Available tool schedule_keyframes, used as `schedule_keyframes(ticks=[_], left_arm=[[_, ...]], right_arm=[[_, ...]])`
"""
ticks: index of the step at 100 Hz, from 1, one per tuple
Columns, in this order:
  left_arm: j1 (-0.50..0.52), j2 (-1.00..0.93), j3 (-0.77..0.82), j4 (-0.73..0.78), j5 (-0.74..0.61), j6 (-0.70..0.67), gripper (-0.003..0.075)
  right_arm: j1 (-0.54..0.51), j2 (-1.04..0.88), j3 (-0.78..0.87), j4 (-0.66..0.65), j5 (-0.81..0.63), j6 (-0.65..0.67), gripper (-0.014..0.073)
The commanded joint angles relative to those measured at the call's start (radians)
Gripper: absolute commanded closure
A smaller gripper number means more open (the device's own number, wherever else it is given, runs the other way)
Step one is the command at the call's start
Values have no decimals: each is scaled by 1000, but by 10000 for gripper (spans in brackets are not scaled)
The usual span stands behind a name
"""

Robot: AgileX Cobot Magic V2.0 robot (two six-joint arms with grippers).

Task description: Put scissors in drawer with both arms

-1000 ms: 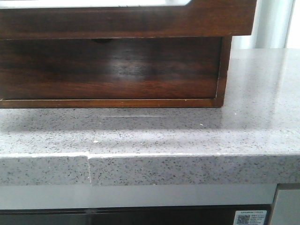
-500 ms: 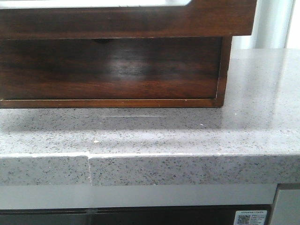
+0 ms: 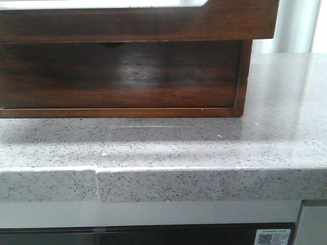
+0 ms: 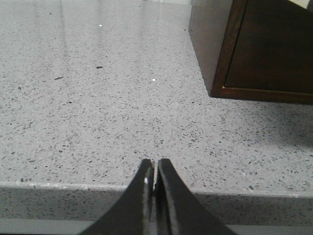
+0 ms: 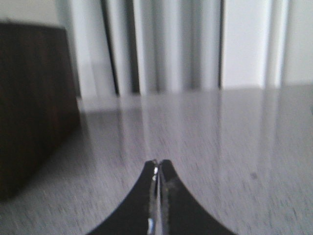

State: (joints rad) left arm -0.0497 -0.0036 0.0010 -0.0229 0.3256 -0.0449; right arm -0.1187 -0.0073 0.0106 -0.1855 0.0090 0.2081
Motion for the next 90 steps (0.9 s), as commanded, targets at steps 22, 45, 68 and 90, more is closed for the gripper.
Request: schedule_keyframes(ticks=[22, 45, 68, 90], left_arm=[[6, -29, 19, -9, -70, 0, 742], [6, -29, 19, -9, -70, 0, 742], [6, -29, 19, -9, -70, 0, 742], [6, -29, 19, -9, -70, 0, 742]], right_arm=[[-8, -19, 30, 166, 305, -269, 655], [-8, -19, 30, 166, 300, -293, 655], [-8, -19, 30, 166, 300, -293, 655], [-8, -19, 30, 166, 300, -293, 655]])
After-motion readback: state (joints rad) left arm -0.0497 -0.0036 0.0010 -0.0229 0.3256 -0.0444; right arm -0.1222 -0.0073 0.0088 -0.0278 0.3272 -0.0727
